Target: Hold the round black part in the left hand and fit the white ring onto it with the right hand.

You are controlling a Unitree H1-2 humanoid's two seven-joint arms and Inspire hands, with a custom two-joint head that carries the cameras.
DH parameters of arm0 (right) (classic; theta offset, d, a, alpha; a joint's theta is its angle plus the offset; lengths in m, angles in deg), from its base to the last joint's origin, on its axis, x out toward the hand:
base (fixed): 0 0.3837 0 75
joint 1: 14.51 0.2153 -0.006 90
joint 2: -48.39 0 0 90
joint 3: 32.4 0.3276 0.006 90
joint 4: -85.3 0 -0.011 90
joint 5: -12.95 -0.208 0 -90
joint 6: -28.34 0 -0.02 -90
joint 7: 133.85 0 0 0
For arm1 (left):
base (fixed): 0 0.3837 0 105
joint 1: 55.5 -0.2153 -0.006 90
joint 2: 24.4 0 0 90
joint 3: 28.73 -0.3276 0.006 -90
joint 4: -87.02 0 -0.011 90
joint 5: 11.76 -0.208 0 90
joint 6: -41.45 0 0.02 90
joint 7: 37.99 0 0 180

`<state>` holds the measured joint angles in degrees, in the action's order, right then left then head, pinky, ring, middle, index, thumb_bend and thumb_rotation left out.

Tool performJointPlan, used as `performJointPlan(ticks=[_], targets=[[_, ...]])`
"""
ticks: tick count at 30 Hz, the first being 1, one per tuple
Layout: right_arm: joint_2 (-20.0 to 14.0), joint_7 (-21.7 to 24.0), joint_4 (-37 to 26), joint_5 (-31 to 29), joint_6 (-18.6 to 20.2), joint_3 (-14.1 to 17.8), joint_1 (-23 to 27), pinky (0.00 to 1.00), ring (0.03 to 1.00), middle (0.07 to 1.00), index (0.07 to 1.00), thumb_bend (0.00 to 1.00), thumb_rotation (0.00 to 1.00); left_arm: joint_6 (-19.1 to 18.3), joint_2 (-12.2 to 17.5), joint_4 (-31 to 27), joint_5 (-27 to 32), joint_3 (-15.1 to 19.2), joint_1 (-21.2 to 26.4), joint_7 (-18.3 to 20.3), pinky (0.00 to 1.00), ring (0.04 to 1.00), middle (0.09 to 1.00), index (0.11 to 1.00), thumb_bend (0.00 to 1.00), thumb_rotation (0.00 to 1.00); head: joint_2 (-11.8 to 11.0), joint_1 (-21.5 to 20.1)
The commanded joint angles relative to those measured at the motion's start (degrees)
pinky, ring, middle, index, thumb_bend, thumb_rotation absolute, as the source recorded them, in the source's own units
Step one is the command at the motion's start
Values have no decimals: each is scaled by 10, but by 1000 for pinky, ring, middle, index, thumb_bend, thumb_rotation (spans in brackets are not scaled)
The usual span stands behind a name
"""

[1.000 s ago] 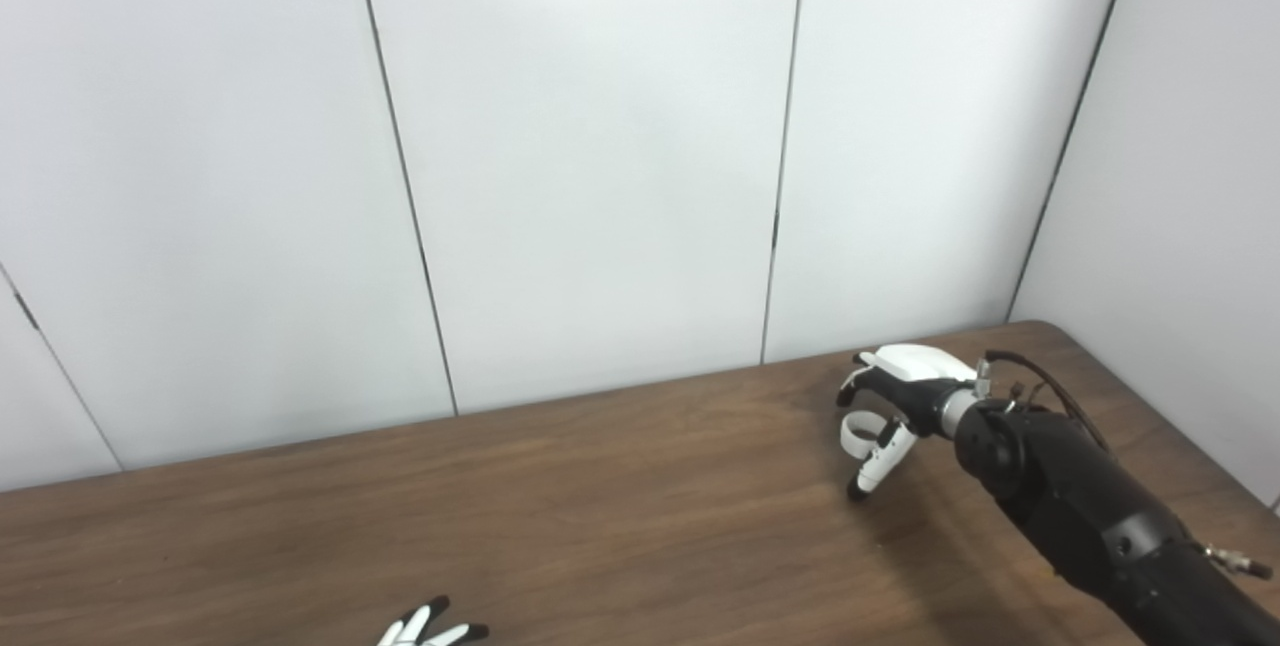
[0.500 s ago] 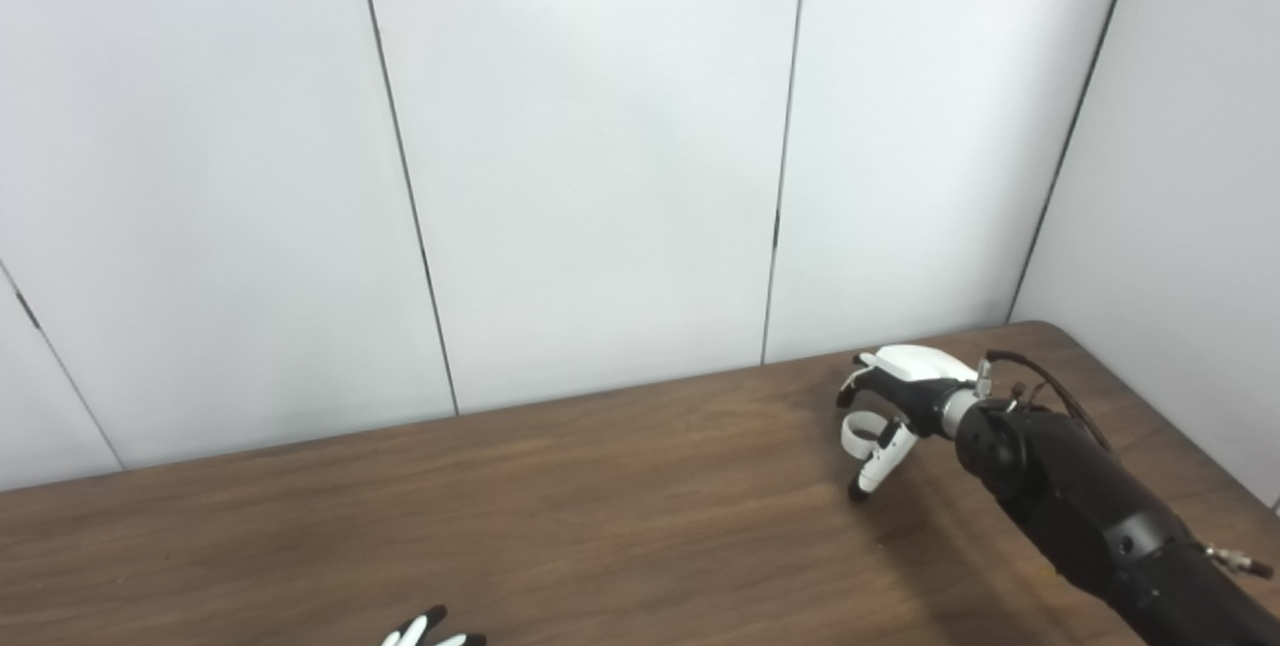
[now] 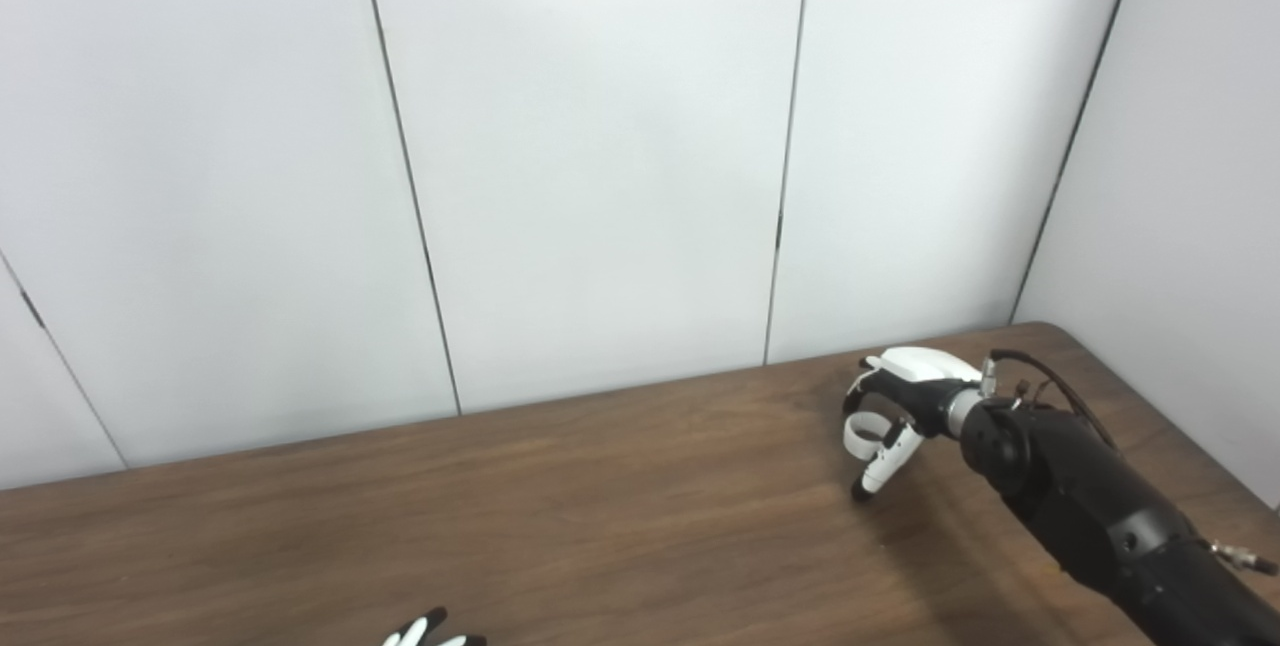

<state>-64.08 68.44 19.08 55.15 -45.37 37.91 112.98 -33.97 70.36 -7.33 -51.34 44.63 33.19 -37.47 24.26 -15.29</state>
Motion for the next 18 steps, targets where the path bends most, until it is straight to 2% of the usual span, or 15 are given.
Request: performJointPlan(ticks=[1,18], targets=[[-29,1,0,11,4,3,13,1000,1000,1000,756,911,305,4,15,5,-2,2,-15,6,1000,1000,868,479,516,42,1,0],[-31,0,13,9,8,4,21,1000,1000,1000,759,891,249,3,14,3,-4,5,-18,5,1000,1000,871,480,516,42,1,1]])
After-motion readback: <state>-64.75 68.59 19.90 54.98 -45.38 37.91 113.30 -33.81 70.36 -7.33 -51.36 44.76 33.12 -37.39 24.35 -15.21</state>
